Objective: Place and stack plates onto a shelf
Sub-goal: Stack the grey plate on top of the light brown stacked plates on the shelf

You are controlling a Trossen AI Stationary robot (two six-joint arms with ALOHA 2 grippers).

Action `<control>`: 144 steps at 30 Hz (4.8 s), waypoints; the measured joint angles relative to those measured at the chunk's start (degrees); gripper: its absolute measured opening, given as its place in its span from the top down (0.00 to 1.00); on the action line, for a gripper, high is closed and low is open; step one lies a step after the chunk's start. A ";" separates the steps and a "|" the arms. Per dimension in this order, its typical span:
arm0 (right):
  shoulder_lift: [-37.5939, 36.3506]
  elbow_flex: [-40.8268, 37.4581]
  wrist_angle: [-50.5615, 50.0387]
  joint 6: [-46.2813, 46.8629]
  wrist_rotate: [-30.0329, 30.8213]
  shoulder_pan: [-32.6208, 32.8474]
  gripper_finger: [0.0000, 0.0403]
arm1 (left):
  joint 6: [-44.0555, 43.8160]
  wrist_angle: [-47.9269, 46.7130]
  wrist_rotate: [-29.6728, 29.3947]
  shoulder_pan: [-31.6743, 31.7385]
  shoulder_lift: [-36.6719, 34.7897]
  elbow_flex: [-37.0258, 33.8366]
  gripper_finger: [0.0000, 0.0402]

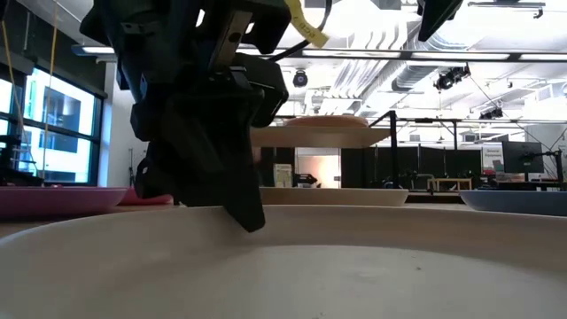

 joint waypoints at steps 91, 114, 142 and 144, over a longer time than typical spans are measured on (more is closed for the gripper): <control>16.60 12.13 33.94 -21.36 21.41 -23.45 0.70 | 55.19 -2.86 -16.81 50.03 -35.54 -0.07 1.00; 16.63 12.14 34.47 -10.92 24.11 -26.02 1.00 | 59.38 1.59 -10.07 51.31 -35.54 -0.07 0.88; 16.74 21.41 16.81 -11.71 -13.00 -54.90 1.00 | 58.63 2.28 -6.65 54.01 -41.11 -0.04 0.78; 16.96 19.70 17.13 -12.50 -14.46 -56.63 1.00 | 58.63 2.08 -6.65 54.01 -41.11 -0.04 0.78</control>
